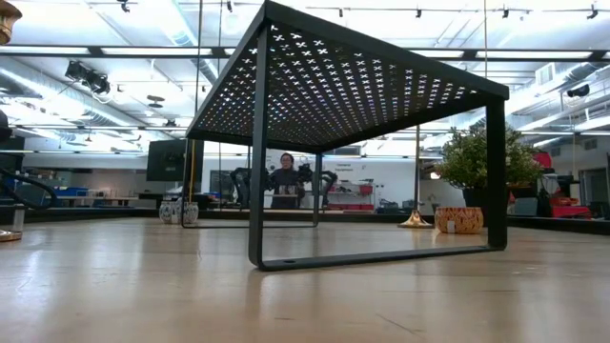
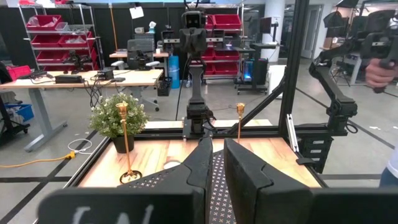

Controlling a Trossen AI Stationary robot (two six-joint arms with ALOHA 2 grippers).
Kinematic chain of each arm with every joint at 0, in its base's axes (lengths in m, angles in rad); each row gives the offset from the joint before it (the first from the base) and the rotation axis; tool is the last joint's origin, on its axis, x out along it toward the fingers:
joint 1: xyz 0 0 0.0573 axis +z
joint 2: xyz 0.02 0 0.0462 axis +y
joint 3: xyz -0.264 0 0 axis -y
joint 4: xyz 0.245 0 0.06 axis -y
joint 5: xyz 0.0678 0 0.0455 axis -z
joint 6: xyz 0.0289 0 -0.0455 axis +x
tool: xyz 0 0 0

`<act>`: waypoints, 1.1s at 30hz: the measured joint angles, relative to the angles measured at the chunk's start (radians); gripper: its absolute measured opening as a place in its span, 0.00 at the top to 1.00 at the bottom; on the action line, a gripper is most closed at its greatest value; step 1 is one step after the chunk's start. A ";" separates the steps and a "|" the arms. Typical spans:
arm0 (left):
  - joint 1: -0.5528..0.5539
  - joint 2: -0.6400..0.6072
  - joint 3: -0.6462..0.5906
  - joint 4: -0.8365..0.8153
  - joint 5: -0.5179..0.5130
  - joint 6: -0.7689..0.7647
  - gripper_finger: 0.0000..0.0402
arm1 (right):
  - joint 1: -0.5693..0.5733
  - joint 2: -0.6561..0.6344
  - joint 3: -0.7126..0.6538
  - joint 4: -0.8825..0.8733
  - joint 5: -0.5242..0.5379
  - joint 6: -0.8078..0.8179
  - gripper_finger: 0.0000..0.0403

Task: Pick & Place candle stick holders
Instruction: Put the top gold candle holder on the shelf

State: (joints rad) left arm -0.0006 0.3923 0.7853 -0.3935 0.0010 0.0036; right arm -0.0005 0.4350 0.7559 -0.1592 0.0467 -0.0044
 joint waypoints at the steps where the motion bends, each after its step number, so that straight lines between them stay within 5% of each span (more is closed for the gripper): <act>1: 0.000 0.000 0.000 0.000 0.000 0.000 0.89 | 0.000 0.004 0.000 0.007 0.000 0.000 0.94; 16: 0.000 0.000 0.000 0.000 0.000 0.000 0.89 | 0.000 0.015 0.019 0.031 -0.002 0.023 0.94; 33: 0.000 0.000 0.000 0.000 0.000 0.000 0.89 | 0.000 0.066 0.340 -0.313 0.077 0.021 0.94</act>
State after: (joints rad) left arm -0.0006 0.3923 0.7853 -0.3938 0.0010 0.0036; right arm -0.0006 0.5007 1.0957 -0.4724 0.1238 0.0162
